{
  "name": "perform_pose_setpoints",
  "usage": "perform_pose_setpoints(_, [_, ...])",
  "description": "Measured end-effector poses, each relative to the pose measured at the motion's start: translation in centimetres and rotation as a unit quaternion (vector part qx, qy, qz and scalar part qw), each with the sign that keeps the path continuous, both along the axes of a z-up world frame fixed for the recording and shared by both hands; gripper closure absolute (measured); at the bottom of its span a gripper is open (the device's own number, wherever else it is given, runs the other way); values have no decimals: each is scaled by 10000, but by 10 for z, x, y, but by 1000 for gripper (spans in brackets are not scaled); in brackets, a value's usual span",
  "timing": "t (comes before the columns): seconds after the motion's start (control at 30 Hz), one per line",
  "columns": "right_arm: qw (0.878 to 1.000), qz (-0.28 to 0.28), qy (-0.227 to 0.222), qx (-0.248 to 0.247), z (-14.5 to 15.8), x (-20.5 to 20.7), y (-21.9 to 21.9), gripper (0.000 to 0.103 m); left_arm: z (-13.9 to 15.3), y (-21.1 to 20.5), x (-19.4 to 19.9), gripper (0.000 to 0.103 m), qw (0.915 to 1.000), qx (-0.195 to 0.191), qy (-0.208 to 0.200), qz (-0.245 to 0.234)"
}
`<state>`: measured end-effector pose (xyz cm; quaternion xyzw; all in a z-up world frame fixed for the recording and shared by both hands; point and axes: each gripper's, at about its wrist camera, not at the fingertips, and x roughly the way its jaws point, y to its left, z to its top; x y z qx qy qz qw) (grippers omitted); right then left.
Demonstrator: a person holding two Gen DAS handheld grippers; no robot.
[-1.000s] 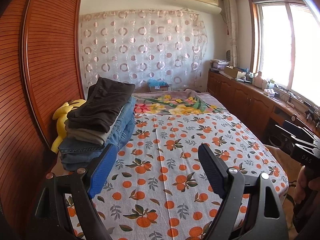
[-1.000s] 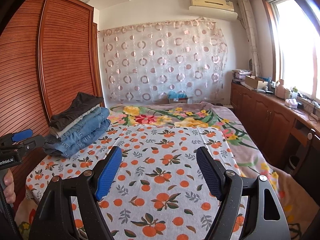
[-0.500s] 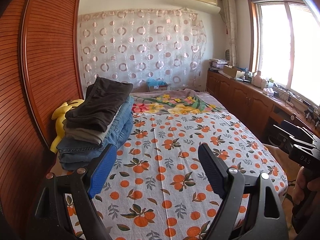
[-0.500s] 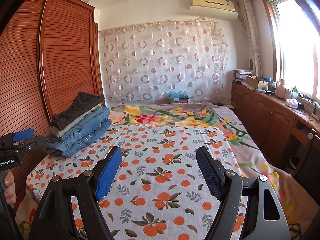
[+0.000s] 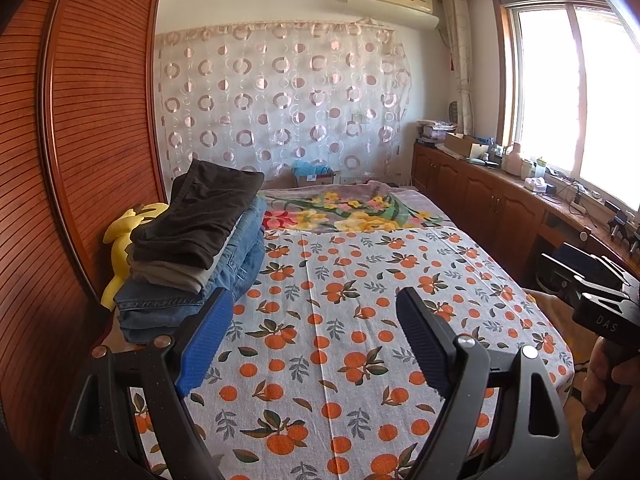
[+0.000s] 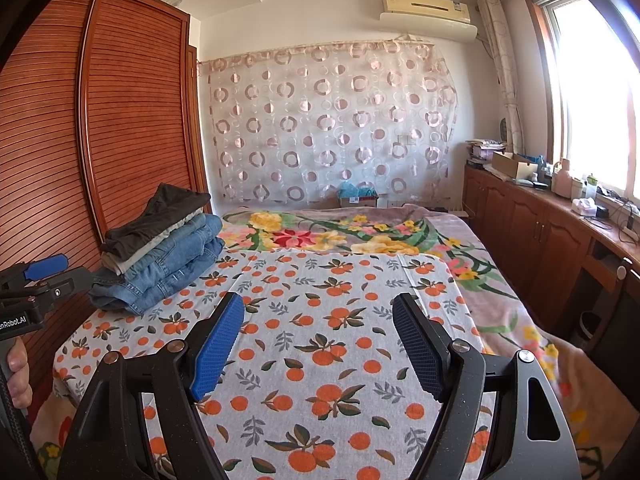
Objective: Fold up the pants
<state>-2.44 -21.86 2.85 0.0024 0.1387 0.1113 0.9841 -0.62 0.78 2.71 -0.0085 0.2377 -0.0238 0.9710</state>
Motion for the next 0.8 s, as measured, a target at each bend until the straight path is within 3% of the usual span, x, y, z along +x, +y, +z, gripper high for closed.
perform_pose_setpoints(0.8, [10000,10,11,-9,-2,1,-1,24,1,1,0,19,10000,16,7,25])
